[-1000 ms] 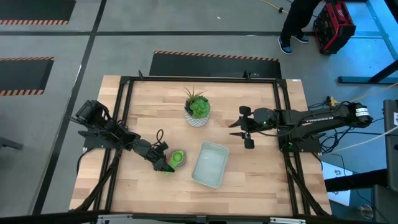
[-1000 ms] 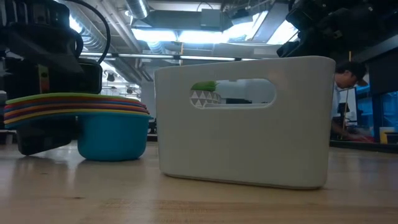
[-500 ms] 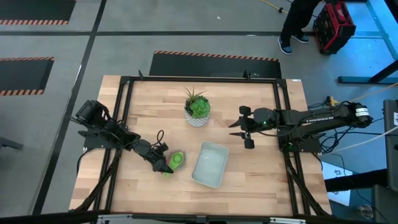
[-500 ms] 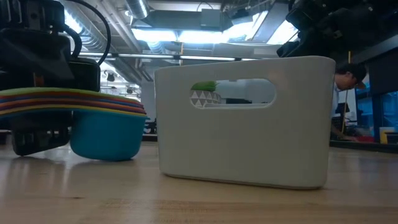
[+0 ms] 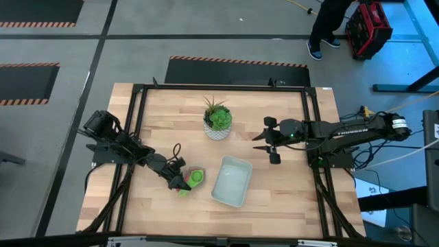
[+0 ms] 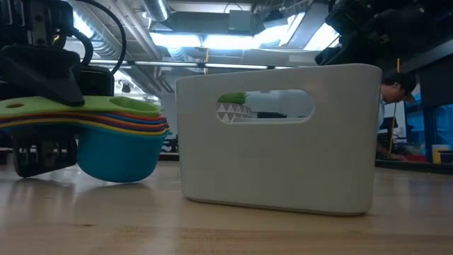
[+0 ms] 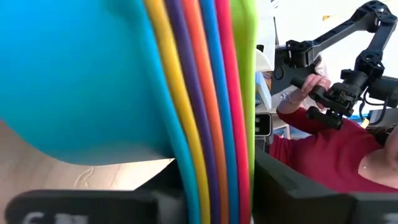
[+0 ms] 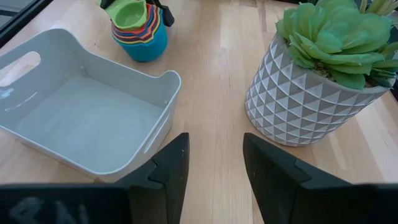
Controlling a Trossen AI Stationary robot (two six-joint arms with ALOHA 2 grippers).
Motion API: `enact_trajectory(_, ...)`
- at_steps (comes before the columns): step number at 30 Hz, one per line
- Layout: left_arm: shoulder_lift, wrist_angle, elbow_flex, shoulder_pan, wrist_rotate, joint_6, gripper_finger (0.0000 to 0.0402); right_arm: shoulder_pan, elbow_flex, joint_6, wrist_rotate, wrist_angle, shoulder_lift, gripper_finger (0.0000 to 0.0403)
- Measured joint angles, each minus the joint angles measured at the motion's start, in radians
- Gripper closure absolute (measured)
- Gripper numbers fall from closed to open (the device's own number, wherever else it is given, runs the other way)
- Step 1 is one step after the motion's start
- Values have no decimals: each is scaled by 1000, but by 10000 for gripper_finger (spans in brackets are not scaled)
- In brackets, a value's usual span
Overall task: Nest measuring cups in basket
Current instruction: Put the stacked measuring cups into the bin
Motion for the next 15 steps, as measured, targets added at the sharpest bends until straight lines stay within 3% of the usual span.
enact_trajectory(8,0,10,0,0,-5,-1,317,0,0,0,0,0,0,247)
enact_trajectory(15,0,200,0,0,-37,-12,317,0,0,0,0,0,0,247)
